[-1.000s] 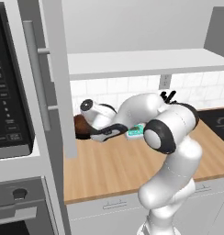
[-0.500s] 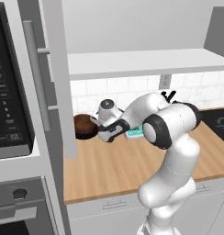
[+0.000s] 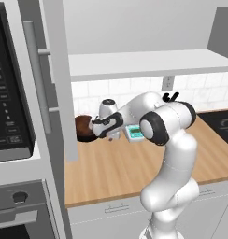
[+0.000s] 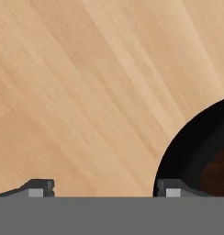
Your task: Pick up the bowls on the counter and stack them on top of one another in the open cabinet. Place the smaller bowl on top of the larger bowl.
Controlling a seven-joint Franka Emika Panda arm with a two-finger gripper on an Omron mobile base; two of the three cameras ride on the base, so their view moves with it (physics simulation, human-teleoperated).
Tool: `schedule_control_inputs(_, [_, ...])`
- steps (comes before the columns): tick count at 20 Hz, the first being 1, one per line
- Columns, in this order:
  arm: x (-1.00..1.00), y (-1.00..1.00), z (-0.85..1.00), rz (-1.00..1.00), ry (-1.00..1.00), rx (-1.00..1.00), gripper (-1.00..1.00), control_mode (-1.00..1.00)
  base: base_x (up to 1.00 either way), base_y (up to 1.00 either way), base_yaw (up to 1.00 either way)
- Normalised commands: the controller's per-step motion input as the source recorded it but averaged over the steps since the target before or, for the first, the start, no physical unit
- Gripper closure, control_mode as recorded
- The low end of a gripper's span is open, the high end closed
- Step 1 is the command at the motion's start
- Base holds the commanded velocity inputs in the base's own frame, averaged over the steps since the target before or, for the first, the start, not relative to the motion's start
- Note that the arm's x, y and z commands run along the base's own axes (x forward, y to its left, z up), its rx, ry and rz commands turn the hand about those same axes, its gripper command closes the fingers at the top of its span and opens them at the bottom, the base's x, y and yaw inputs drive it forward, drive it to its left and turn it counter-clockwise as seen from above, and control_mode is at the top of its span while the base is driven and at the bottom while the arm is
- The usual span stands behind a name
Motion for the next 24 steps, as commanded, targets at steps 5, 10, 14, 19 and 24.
schedule_control_inputs(5, [0.19,0.18,0.02,0.07,0.10,0.00,-1.00,-1.00,0.00,0.00,0.00])
schedule_control_inputs(10, [0.00,0.19,0.30,0.04,0.00,0.00,-1.00,-1.00,0.00,0.00,0.00])
schedule_control_inputs(14, [0.01,0.30,-0.07,0.05,0.04,0.00,-1.00,-1.00,0.00,0.00,0.00])
schedule_control_inputs(19, [0.00,0.21,-0.36,0.07,0.05,-0.01,-1.00,-1.00,0.00,0.00,0.00])
schedule_control_inputs(24, [0.19,0.07,-0.01,0.03,-0.03,0.00,-1.00,-1.00,0.00,0.00,0.00])
